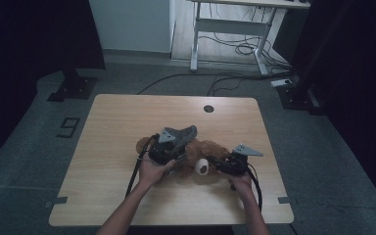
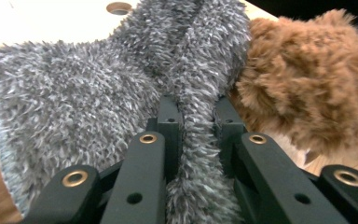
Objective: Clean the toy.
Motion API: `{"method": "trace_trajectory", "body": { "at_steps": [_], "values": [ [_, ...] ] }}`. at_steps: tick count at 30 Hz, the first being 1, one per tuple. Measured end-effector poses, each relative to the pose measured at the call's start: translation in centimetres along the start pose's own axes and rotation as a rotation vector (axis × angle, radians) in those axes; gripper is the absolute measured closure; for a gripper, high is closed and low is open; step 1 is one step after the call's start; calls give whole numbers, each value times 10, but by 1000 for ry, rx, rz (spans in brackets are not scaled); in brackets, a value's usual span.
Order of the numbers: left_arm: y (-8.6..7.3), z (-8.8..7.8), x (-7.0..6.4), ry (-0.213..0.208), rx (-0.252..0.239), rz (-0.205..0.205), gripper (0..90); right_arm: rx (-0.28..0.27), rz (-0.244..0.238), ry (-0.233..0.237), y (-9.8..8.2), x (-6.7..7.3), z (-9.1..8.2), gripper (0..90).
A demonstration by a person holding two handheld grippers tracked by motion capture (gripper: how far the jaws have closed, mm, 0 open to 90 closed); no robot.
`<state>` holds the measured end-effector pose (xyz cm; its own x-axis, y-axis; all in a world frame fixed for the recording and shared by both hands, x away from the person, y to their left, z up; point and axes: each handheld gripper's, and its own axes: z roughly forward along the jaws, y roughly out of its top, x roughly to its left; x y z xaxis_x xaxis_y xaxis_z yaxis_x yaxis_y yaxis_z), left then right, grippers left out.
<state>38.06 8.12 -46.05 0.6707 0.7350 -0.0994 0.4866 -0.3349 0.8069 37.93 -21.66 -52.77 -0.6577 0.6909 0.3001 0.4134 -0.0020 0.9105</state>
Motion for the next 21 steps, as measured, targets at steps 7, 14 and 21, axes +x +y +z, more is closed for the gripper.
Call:
{"method": "trace_trajectory", "body": {
  "at_steps": [7, 14, 21],
  "values": [
    [-18, -21, 26, 45, -10, -51, 770, -7, 11, 4, -1, -1, 0, 424],
    [-40, -33, 50, 97, 9, -110, 768, -11, 16, 3, -1, -2, 1, 424],
    [-58, -36, 65, 119, 26, -150, 767, -14, 21, 4, -1, -2, 1, 423]
  ]
}}
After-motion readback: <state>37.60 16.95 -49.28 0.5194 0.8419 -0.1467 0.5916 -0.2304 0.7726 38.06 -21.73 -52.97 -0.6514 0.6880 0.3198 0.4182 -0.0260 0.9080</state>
